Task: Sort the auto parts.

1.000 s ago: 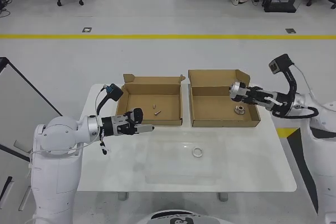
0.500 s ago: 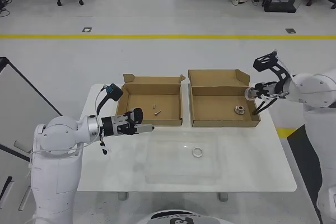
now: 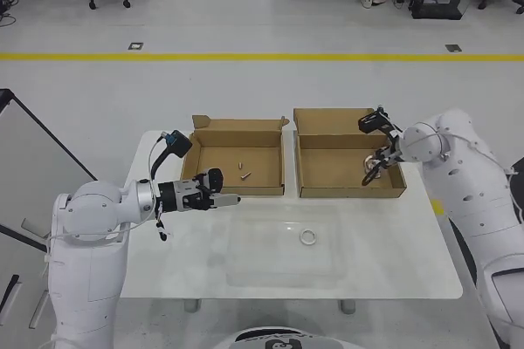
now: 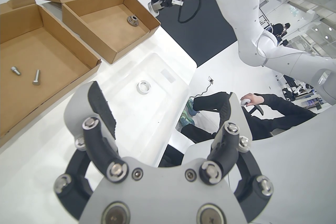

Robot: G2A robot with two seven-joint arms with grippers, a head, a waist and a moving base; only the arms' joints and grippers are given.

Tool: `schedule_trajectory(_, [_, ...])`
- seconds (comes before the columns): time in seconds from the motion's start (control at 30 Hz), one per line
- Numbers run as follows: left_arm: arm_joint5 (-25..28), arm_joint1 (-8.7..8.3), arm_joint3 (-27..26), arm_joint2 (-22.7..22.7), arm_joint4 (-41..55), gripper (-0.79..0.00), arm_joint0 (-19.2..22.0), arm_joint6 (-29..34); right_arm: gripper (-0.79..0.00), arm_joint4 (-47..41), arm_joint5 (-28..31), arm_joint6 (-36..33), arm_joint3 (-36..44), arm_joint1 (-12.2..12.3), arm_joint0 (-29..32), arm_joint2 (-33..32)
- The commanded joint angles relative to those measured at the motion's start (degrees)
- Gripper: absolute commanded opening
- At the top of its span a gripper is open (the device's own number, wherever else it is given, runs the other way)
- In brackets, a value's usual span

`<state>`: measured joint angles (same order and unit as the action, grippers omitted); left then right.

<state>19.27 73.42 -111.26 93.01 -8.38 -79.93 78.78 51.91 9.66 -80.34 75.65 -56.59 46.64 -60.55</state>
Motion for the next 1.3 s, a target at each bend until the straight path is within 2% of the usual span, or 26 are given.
schedule_trajectory(0.0, [0.0,0.00,0.0,0.0,0.0,0.000,0.0,0.0,-0.785,0.8,-1.0,2.4,-2.9,-0.5,-0.6,1.6])
schedule_trajectory(0.4, [0.0,0.00,0.0,0.0,0.0,0.000,0.0,0.0,-0.785,-0.7,-7.4,15.6,-15.9,-3.8,-4.2,6.2])
schedule_trajectory(0.63, [0.0,0.00,0.0,0.0,0.0,0.000,0.0,0.0,-0.785,-1.5,-9.8,20.9,-22.1,-6.0,-5.6,9.5])
schedule_trajectory(1.27, [0.0,0.00,0.0,0.0,0.0,0.000,0.0,0.0,-0.785,-4.0,-9.4,24.4,-37.6,-12.4,-11.1,16.7])
